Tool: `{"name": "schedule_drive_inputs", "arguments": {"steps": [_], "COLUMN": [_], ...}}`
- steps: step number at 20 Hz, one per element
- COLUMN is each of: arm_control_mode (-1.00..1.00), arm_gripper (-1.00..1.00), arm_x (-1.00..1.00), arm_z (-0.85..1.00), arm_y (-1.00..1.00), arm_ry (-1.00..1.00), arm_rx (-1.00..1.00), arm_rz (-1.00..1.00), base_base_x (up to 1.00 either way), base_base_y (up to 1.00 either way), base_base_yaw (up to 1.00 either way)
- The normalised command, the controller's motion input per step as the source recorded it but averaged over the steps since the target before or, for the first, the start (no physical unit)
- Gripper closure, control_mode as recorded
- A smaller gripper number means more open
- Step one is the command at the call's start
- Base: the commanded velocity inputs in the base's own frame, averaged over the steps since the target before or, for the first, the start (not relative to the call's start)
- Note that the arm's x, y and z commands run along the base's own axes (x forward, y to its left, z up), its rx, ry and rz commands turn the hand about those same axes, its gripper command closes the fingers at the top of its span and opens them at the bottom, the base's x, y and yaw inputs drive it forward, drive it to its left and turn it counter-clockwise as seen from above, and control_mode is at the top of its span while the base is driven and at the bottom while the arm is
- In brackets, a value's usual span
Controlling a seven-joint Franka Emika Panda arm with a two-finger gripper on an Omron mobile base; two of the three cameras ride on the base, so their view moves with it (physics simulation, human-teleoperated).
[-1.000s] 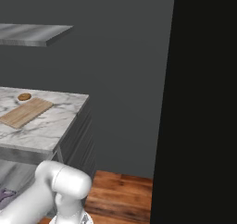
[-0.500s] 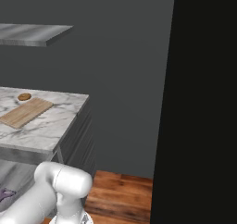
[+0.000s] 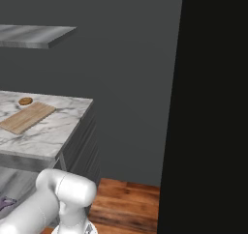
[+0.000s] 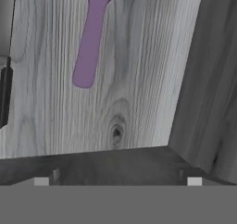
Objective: Open the drawer on the left and place the cutting tools on the cutting board.
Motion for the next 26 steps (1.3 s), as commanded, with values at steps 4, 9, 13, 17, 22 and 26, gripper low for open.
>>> {"name": "schedule_drive_inputs", "arguments": {"steps": [4, 9, 13, 17, 22, 26], "arm_control_mode": [-1.00, -1.00, -1.00, -1.00, -1.00, -1.00], "arm_gripper": [-1.00, -1.00, -1.00, -1.00, -1.00, -1.00], "arm_x": [0.05, 0.30, 0.29, 0.09, 0.03, 0.02], "arm_z": [-0.24, -0.18, -0.33, -0.39, -0.35, -0.32], "arm_y": [0.42, 0.34, 0.28, 0.28, 0.33, 0.33], "arm_ry": [0.00, 0.00, 0.00, 0.01, 0.02, 0.02], "arm_rx": [0.04, 0.04, 0.01, 0.01, 0.02, 0.02], "arm_rz": [0.03, 0.00, 0.00, 0.00, 0.01, 0.01], "base_base_x": [0.00, 0.00, 0.00, 0.00, 0.00, 0.00], "base_base_y": [0.00, 0.00, 0.00, 0.00, 0.00, 0.00], "base_base_yaw": [0.00, 0.00, 0.00, 0.00, 0.00, 0.00]}}
